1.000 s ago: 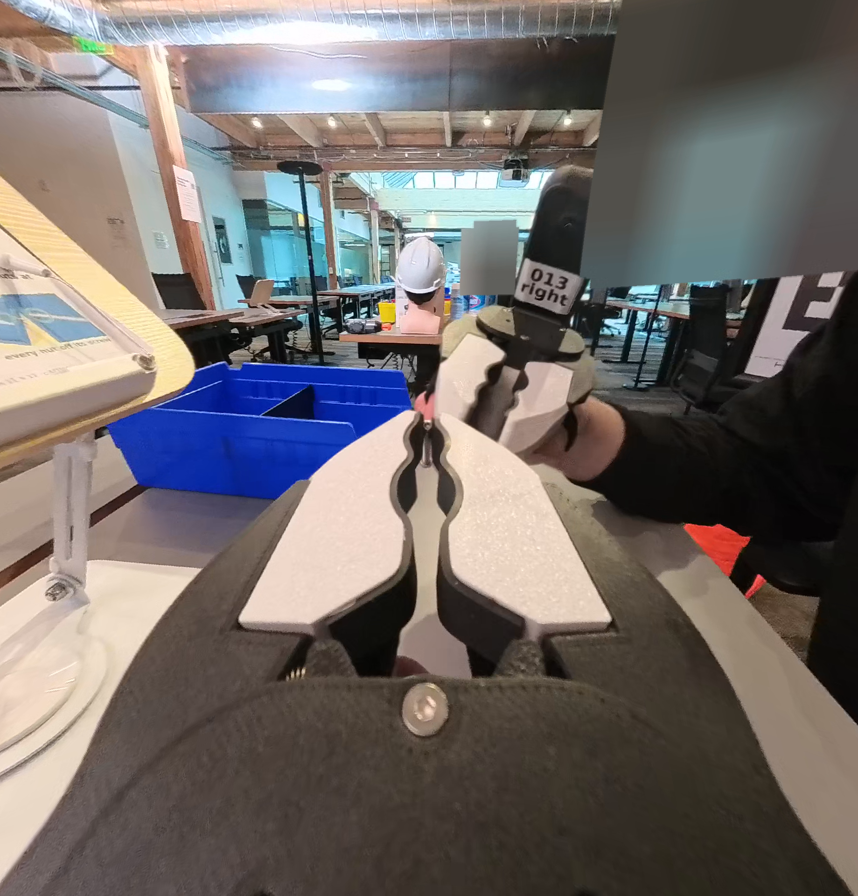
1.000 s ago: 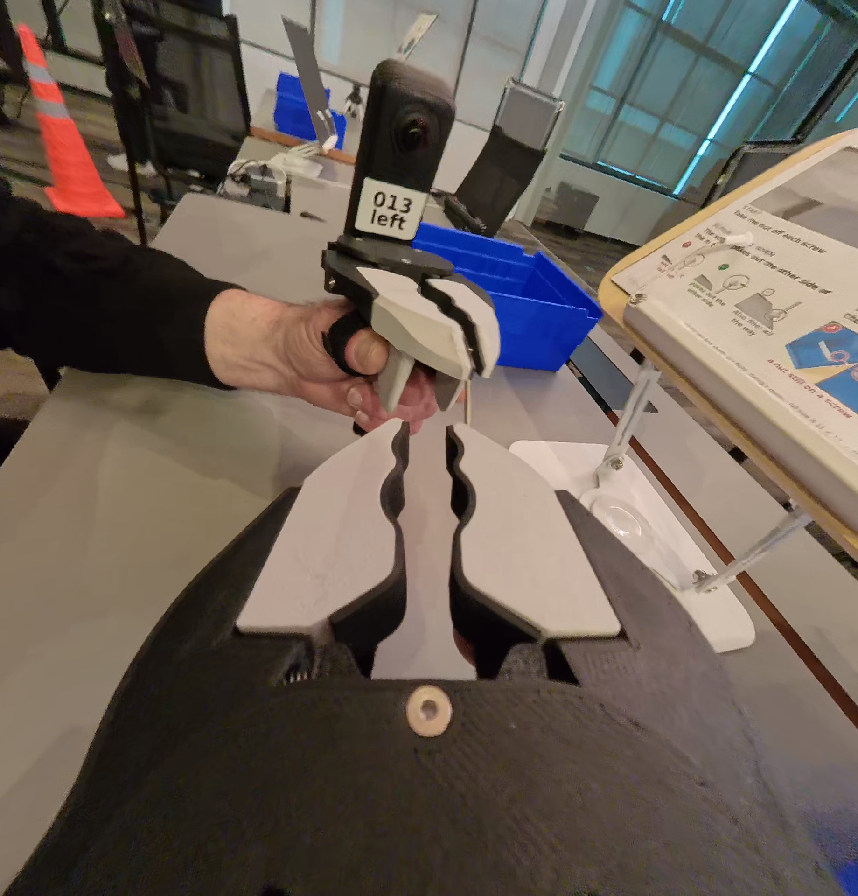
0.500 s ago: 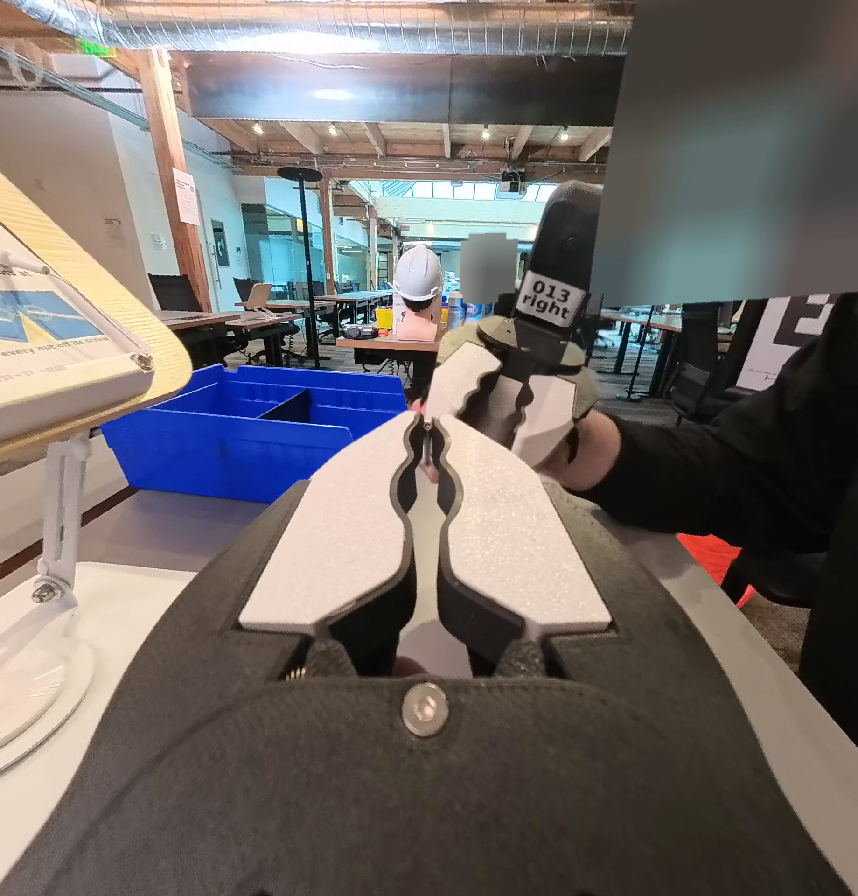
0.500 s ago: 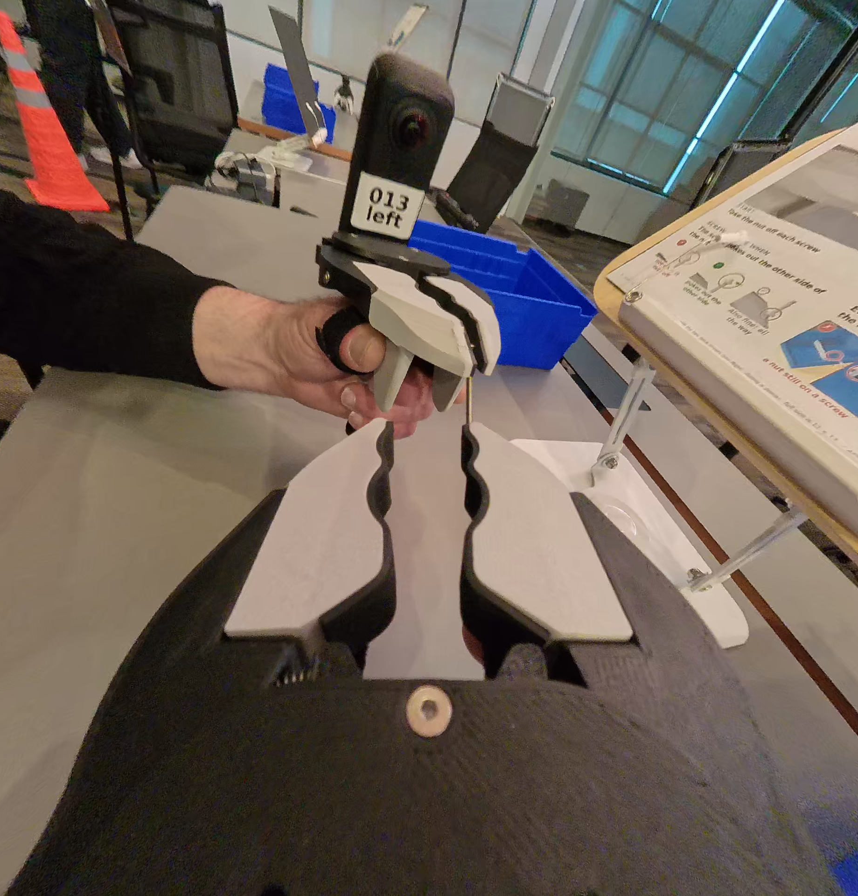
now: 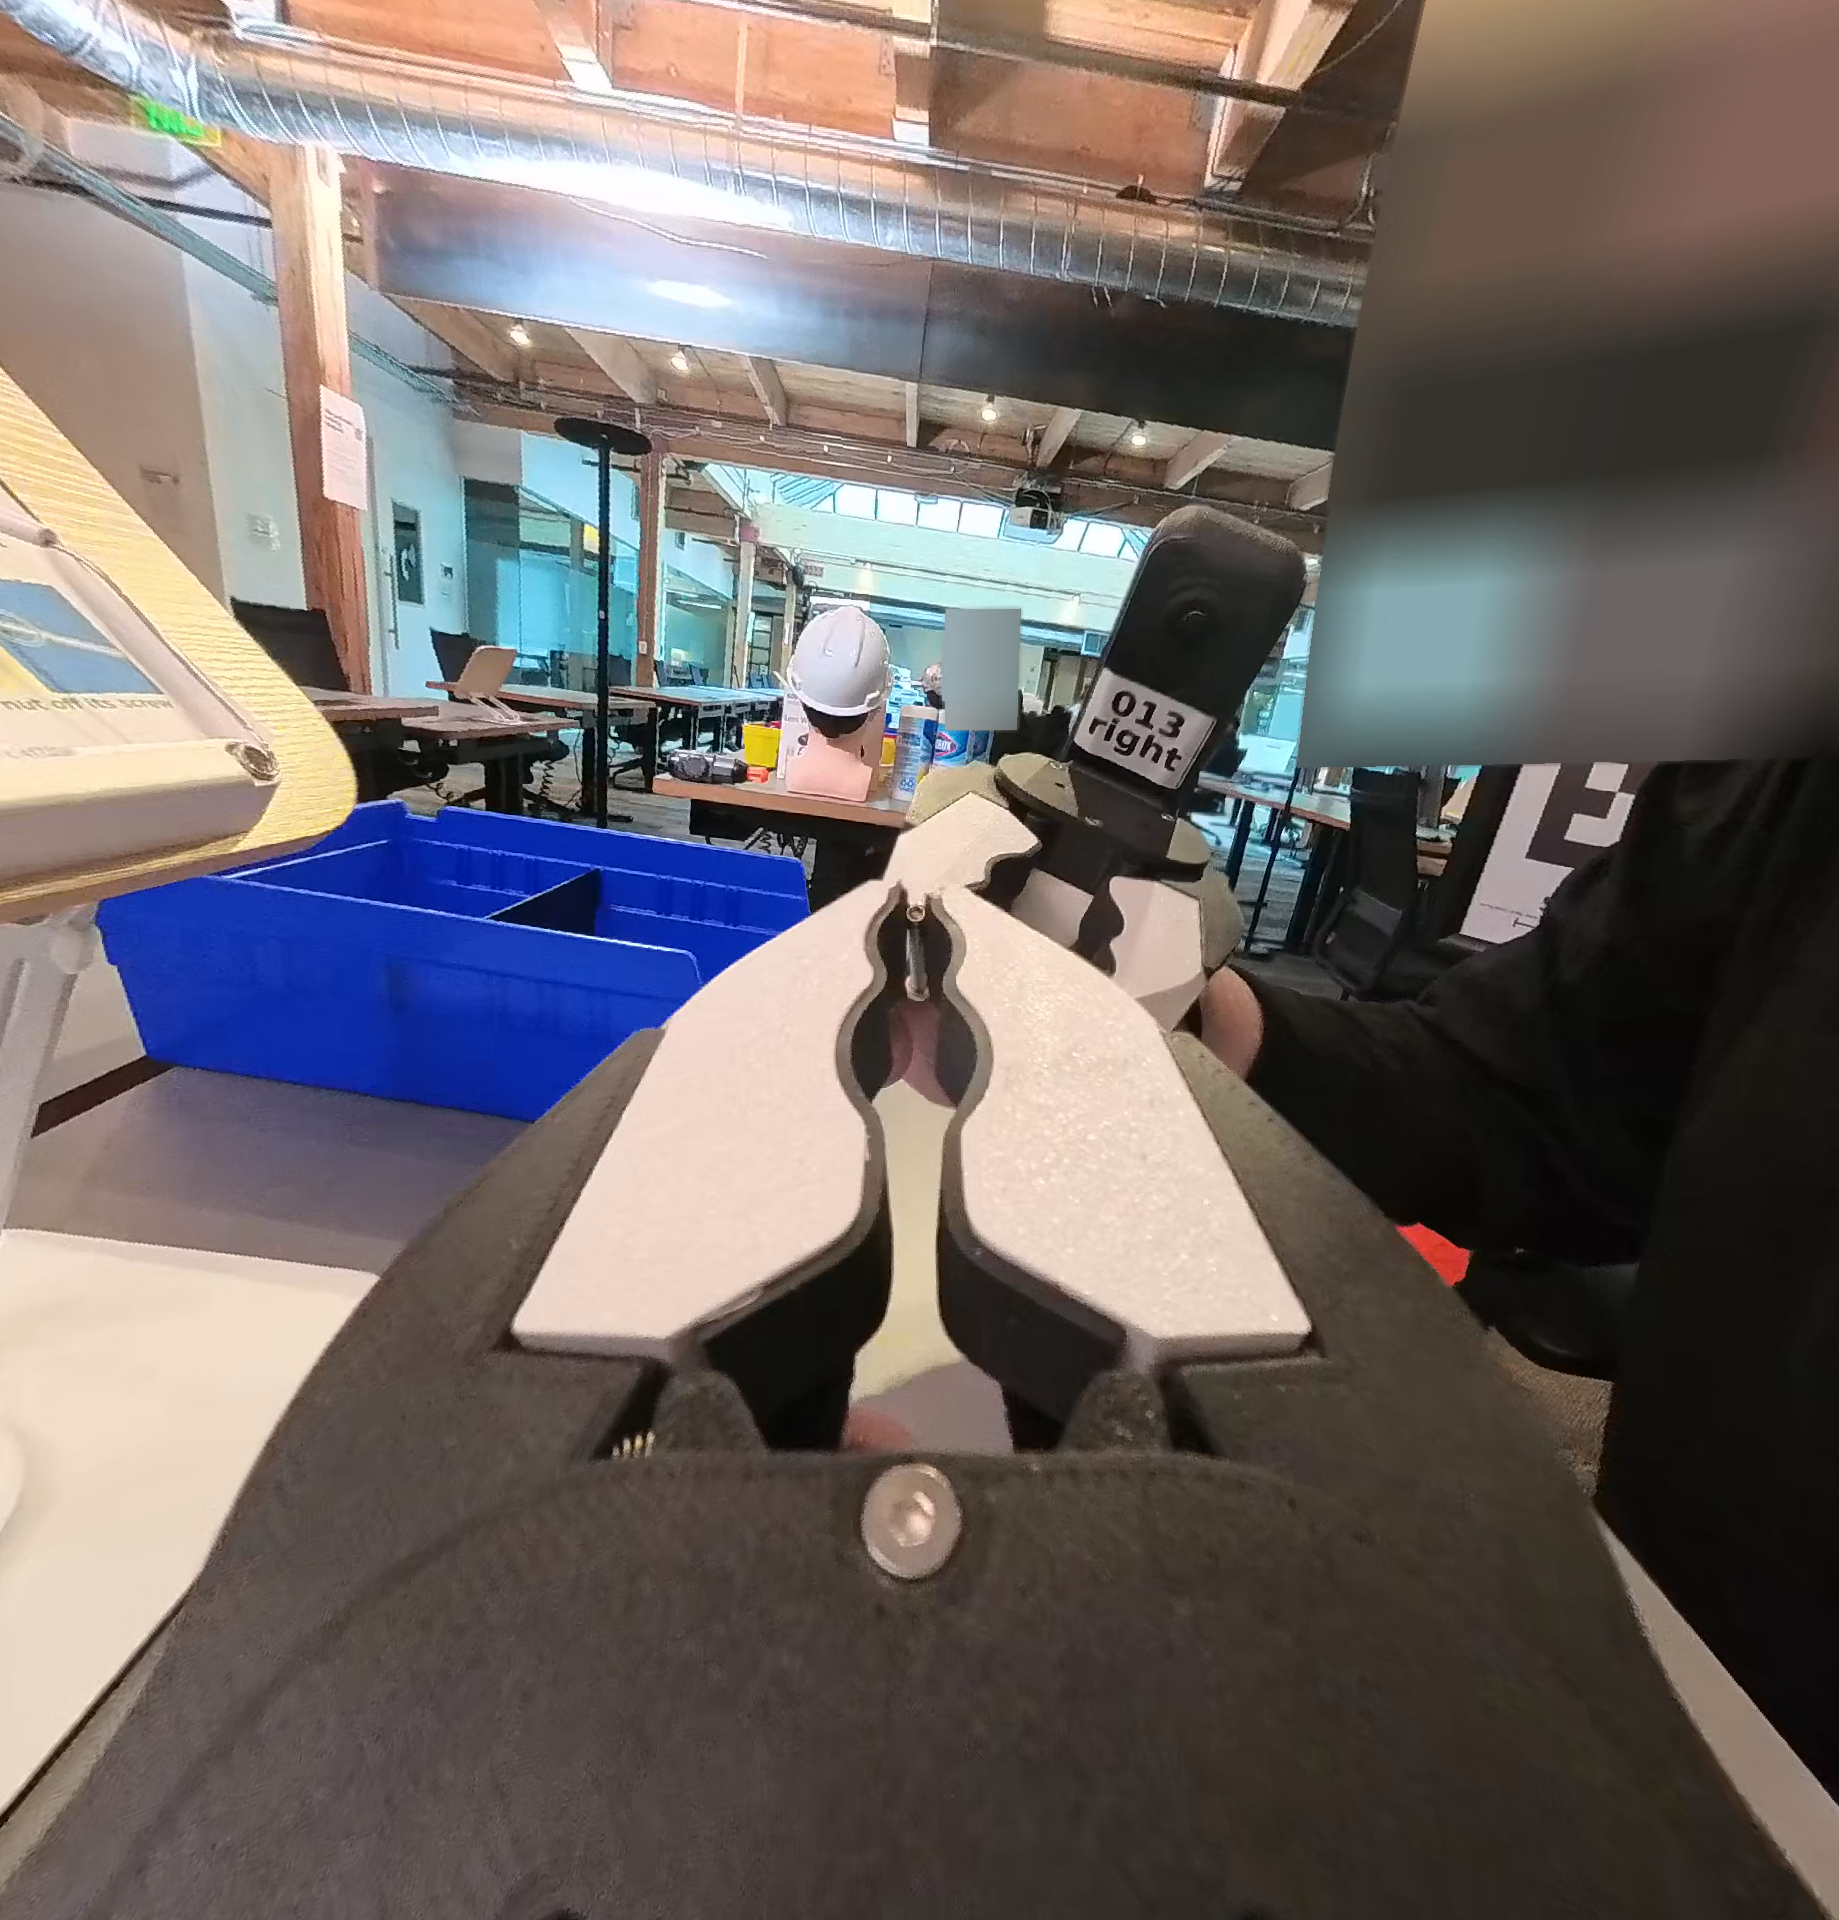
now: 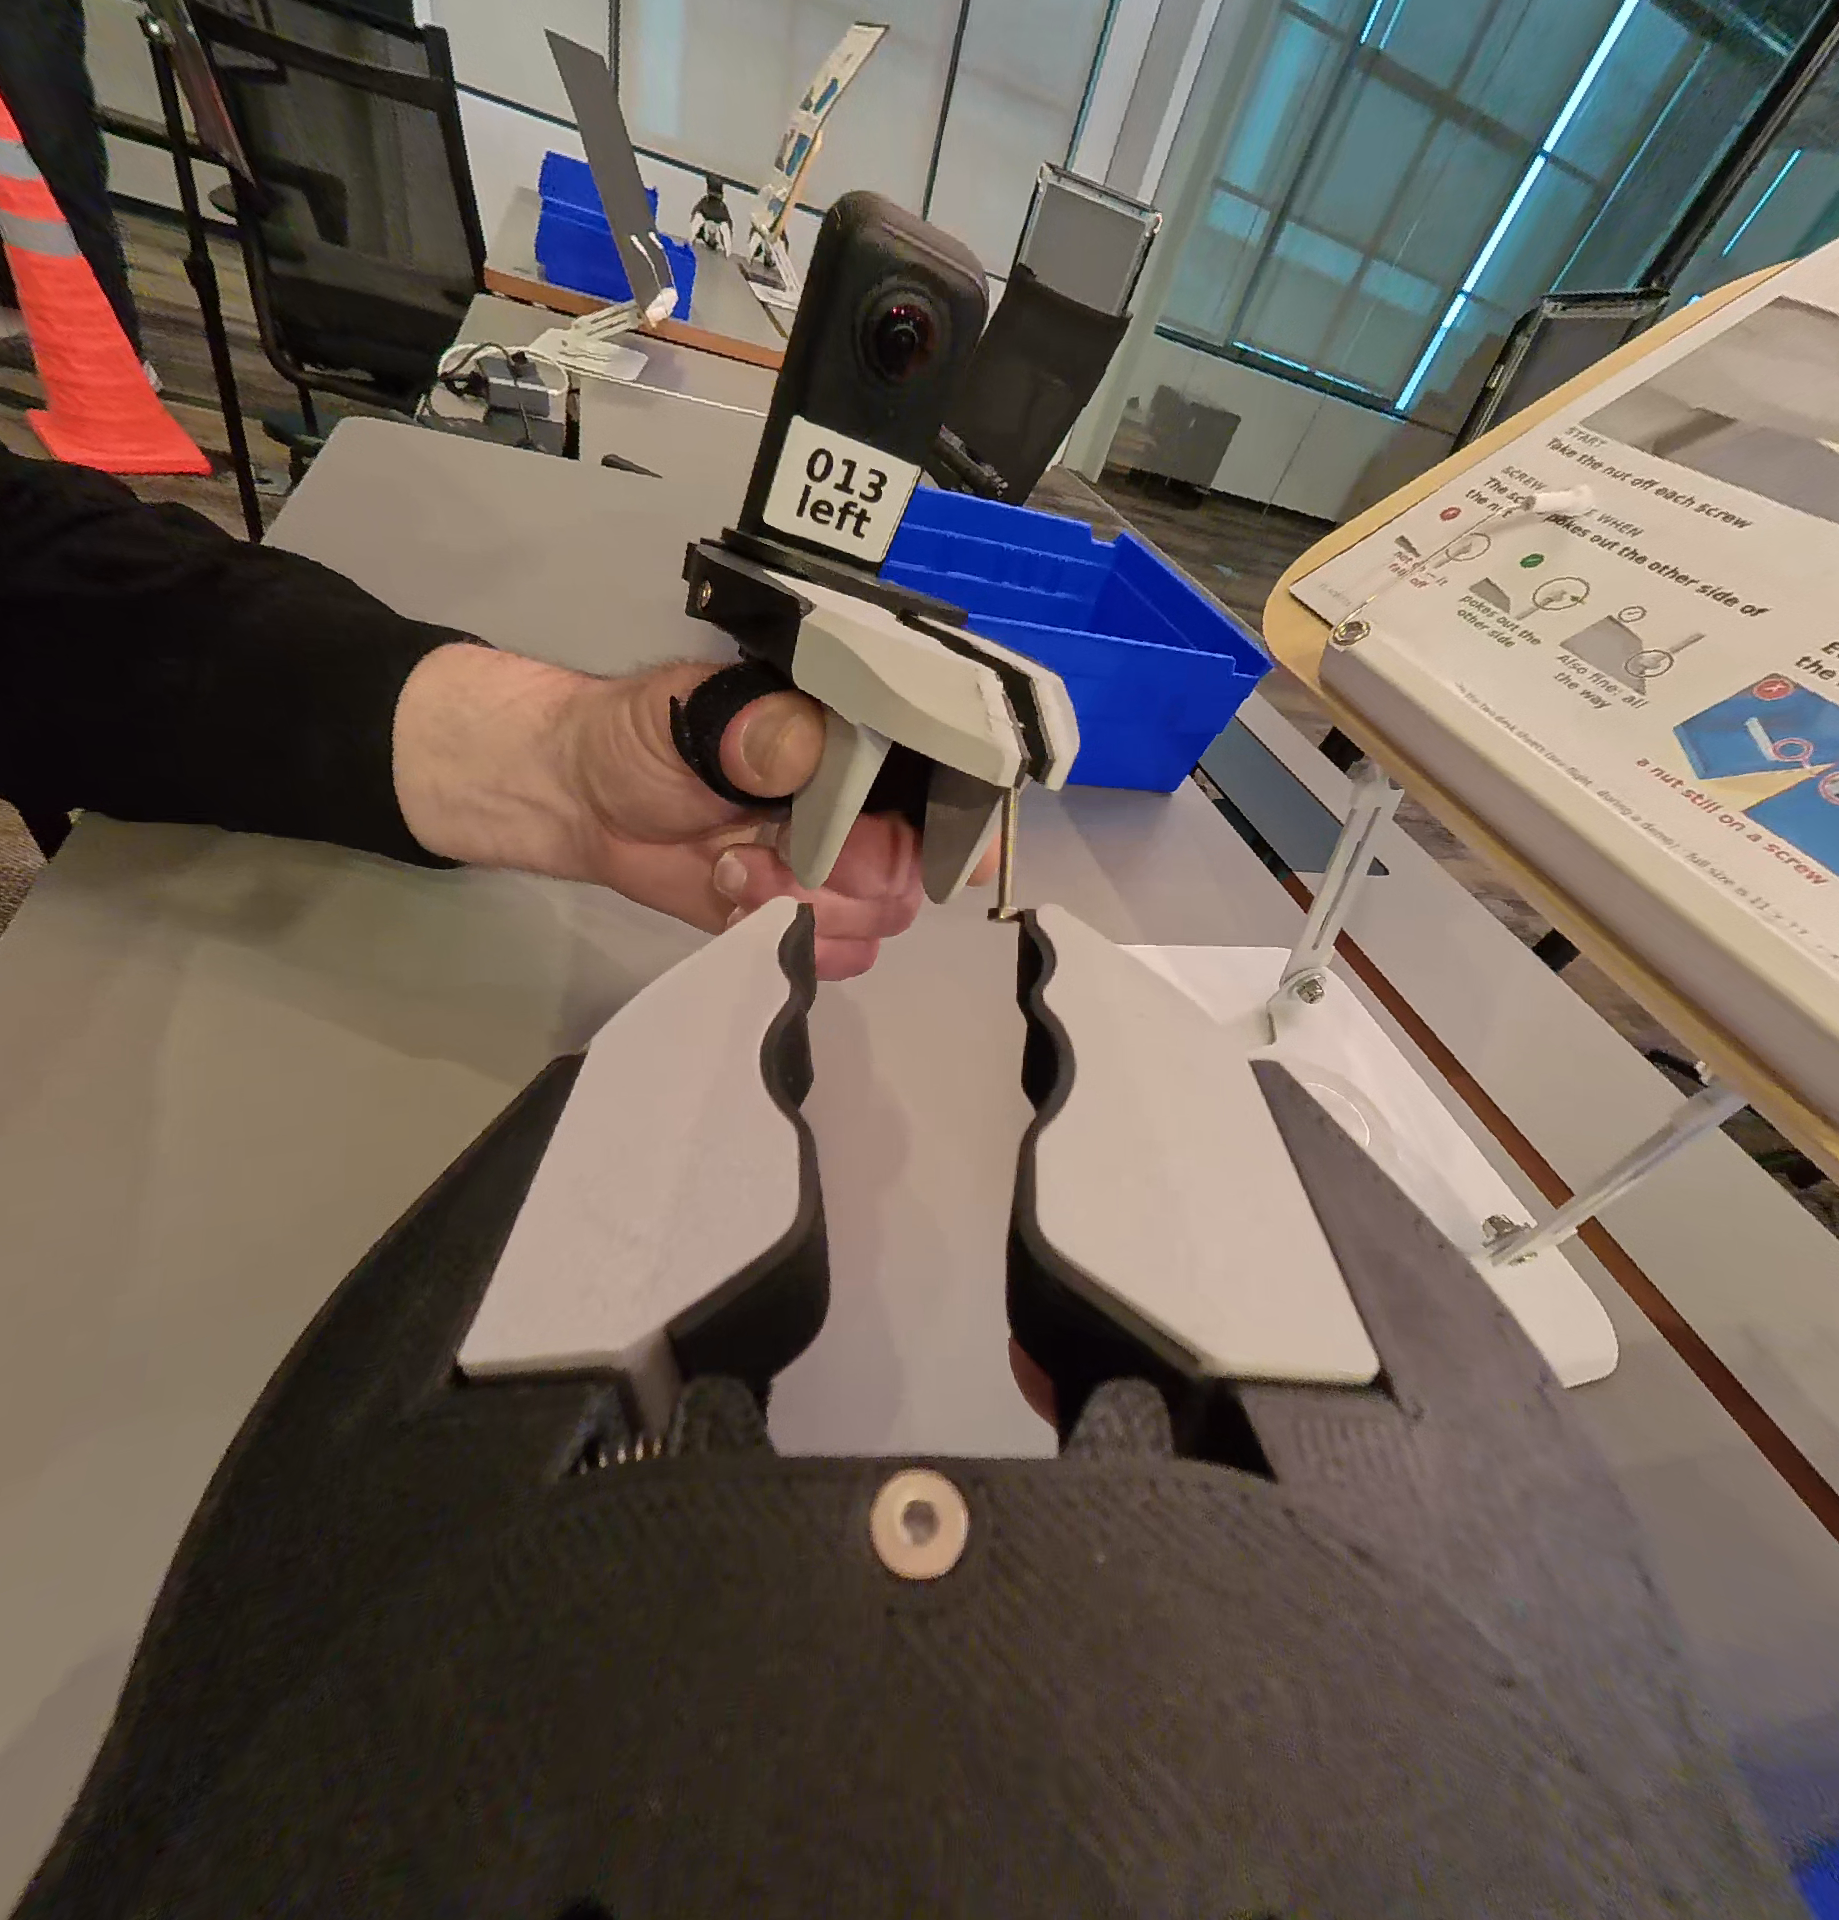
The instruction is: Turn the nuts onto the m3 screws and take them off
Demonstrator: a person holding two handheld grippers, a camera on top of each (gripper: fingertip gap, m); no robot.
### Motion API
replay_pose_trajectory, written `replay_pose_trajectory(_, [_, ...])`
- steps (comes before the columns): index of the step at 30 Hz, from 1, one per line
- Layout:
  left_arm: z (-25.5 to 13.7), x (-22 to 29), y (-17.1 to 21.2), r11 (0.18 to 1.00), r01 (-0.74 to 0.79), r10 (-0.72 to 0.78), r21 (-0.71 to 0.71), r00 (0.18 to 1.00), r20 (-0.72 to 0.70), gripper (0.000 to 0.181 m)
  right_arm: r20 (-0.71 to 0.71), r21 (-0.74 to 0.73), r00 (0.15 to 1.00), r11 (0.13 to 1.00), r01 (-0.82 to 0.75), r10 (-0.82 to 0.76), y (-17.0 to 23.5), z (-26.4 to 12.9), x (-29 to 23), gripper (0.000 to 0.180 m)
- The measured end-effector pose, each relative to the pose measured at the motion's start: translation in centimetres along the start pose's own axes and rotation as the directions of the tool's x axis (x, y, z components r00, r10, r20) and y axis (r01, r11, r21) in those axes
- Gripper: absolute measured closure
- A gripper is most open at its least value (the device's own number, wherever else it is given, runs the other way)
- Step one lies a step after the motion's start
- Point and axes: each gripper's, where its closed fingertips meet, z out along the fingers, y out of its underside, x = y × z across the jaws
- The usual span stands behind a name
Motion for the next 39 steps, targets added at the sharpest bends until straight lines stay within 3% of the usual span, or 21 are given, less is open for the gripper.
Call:
replay_pose_trajectory(10, [0.1, 0.6, -0.9, 0.993, 0.086, -0.081, 0.084, 0.995, -0.065, 0.178, -0.009, 0.044, 0.998, 0.997, -0.057, 0.057, -0.3, -0.2, 0.5, 0.148])
replay_pose_trajectory(16, [0.2, 1.3, -1.6, 0.983, 0.126, -0.111, 0.137, 0.987, -0.113, 0.178, 0.125, 0.217, 0.955, 0.931, -0.293, 0.271, -2.5, -1.0, 0.6, 0.157])
replay_pose_trajectory(22, [0.4, 1.9, -1.9, 0.982, 0.111, -0.091, 0.155, 0.987, -0.129, 0.178, 0.202, 0.262, 0.913, 0.879, -0.398, 0.353, -3.0, -1.0, 0.3, 0.164])
replay_pose_trajectory(32, [0.5, 2.2, -2.0, 0.984, 0.094, -0.075, 0.150, 0.989, -0.131, 0.178, 0.219, 0.268, 0.901, 0.865, -0.425, 0.374, -3.1, -1.0, 0.3, 0.174])
replay_pose_trajectory(39, [0.5, 2.3, -2.0, 0.982, 0.116, -0.094, 0.148, 0.985, -0.147, 0.178, 0.158, 0.280, 0.938, 0.897, -0.342, 0.309, -3.2, -1.2, 0.5, 0.175])
